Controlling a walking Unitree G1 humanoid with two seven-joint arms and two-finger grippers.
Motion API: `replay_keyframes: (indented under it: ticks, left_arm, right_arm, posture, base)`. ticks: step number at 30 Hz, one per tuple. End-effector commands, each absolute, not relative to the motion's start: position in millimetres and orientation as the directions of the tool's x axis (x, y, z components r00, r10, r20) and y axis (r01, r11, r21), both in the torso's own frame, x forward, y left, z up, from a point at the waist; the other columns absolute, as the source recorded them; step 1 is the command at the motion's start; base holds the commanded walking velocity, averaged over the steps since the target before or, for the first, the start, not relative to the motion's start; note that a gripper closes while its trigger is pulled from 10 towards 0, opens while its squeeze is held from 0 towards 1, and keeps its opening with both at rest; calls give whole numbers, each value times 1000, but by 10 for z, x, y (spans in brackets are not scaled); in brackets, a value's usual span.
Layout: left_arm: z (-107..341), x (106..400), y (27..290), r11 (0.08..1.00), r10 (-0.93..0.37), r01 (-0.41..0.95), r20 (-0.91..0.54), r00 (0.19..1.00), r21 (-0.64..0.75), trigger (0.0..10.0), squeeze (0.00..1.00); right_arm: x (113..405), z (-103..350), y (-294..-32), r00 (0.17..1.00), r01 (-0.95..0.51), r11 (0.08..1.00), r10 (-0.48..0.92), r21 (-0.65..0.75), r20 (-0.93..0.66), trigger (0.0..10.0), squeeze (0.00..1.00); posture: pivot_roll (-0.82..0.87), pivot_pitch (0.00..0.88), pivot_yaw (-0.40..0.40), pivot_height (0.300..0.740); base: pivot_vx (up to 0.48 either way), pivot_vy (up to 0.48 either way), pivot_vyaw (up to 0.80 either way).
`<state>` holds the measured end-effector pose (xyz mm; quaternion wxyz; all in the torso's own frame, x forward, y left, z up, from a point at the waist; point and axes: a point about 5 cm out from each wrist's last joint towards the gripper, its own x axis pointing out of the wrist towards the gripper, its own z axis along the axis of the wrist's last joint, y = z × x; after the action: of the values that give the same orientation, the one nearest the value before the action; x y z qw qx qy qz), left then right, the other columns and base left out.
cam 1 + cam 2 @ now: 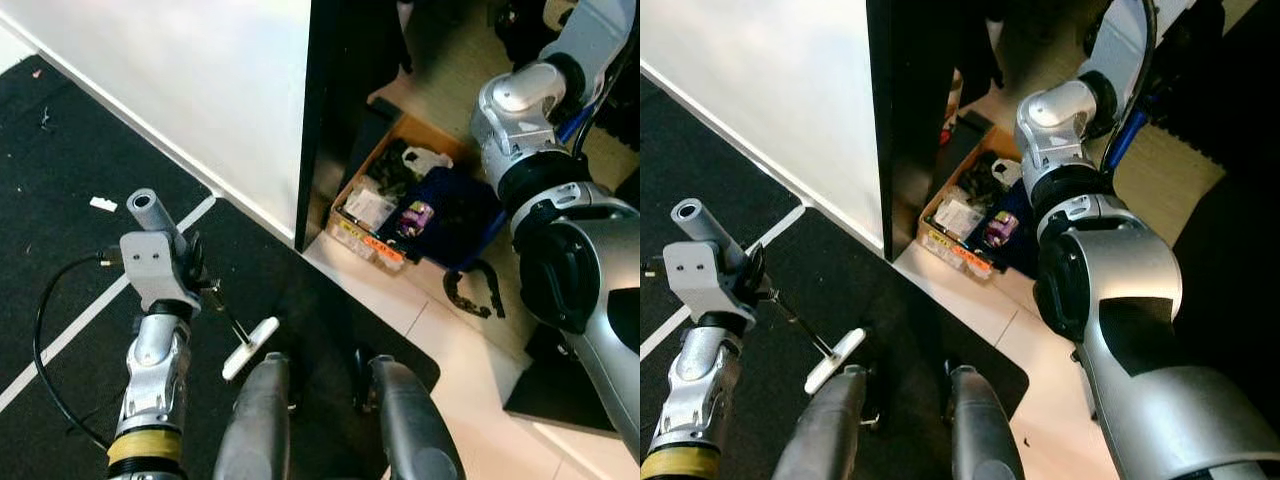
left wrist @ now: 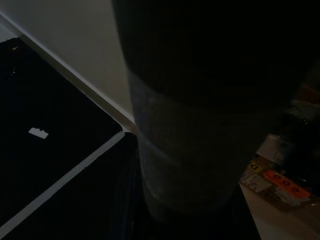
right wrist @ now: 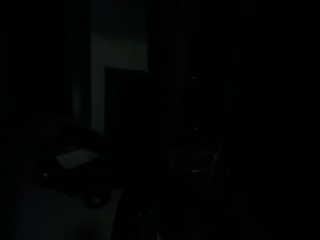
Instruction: Sweep floor
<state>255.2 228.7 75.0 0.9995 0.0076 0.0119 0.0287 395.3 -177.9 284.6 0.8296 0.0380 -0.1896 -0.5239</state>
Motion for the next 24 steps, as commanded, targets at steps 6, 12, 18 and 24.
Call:
replay_keyframes:
  ticks: [6,12,18,24]
  left_arm:
    - [576,2452,2262,998,69,-70,-100,993,-4,10000,0]
    - [576,2454,2254,997,70,-71,-99,993,-5,10000,0]
    - [576,2444,2262,997,76,-78,-100,992,-6,10000,0]
    - [574,2440,2263,997,78,-79,-100,992,-6,10000,0]
  right_arm:
    - [3952,3153,-1656,376,810,523,-810,265,450,10000,0]
    - [3931,3247,-1400,381,766,597,-719,236,581,10000,0]
    - [3915,3271,-1260,377,754,616,-690,227,618,10000,0]
    - [3912,3274,-1246,373,756,615,-685,223,625,10000,0]
  posture:
    - [60,294,-159,740]
    - [61,294,-161,740]
    - [60,295,-169,740]
    - [60,296,-169,740]
  base:
    - [0,0,0]
    - [0,0,0]
    - [0,0,0]
    - [0,0,0]
